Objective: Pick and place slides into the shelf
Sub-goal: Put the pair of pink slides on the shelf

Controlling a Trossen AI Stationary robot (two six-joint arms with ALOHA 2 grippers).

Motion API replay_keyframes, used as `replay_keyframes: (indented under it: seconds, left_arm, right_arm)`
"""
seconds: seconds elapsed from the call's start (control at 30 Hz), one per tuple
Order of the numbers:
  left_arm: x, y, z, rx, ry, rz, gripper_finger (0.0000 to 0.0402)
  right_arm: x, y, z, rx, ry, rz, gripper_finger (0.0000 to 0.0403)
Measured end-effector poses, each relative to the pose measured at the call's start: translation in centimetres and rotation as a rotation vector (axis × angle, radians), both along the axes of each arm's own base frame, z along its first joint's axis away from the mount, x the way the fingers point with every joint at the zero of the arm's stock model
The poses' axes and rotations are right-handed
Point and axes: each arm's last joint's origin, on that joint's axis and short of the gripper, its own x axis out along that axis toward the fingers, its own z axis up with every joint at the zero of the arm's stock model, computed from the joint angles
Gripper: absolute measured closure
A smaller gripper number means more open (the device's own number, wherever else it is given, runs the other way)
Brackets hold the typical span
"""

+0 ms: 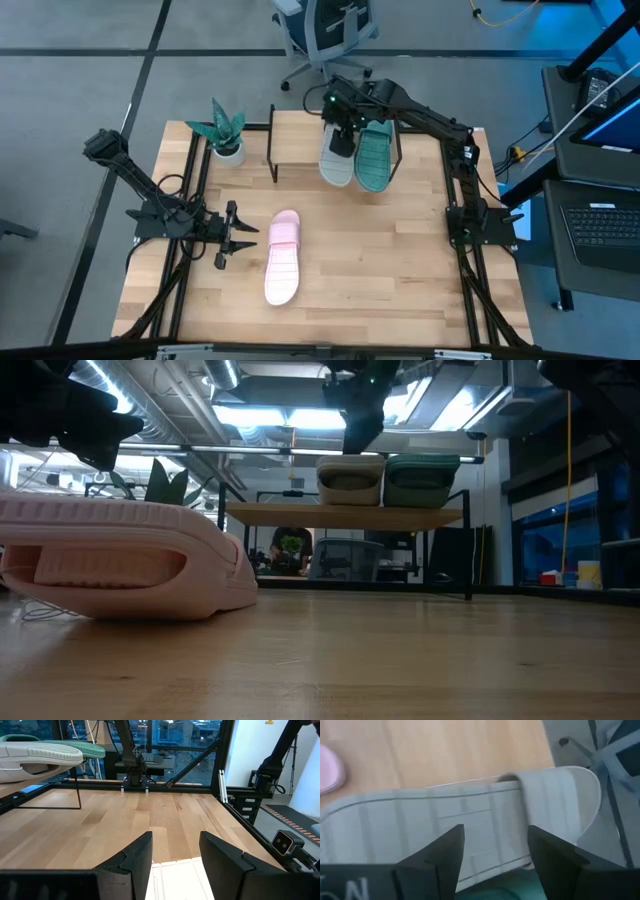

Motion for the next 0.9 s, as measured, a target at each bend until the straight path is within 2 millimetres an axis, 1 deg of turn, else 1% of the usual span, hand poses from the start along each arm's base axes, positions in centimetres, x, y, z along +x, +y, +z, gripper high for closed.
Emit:
replay_keyframes:
  seconds: [0.13, 0.27, 0.37, 0.53, 0.73, 0.8, 0.9]
  left_arm:
    - [0.0, 0.0, 0.0, 0.0, 0.0, 0.0, 0.0244]
    - [0.0, 0.0, 0.0, 0.0, 0.0, 0.0, 0.0244]
    - [0.0, 0.0, 0.0, 0.001, 0.0, 0.0, 0.0244]
    - [0.0, 0.0, 0.0, 0.021, -0.003, -0.001, 0.0244]
    - [0.0, -0.1, 0.0, -0.011, -0.001, -0.023, 0.0244]
    - [0.0, -0.2, 0.0, -0.012, -0.001, -0.049, 0.0244]
    - [0.0, -0.2, 0.1, -0.016, -0.004, -0.053, 0.0244]
  right_arm:
    - [0.7, 2.6, 1.1, -0.008, -0.02, 0.069, 0.0185]
    - [1.0, 5.9, 2.2, -0.028, -0.057, 0.162, 0.0185]
    - [1.2, 8.3, 2.8, -0.018, -0.082, 0.199, 0.0185]
    - [1.7, 12.1, 2.6, -0.008, -0.073, 0.29, 0.0185]
    - [2.2, 16.3, 2.8, 0.021, -0.116, 0.334, 0.0185]
    - [2.5, 18.0, 2.3, 0.029, -0.134, 0.34, 0.0185]
    - [3.0, 20.6, 1.0, -0.003, -0.135, 0.326, 0.0185]
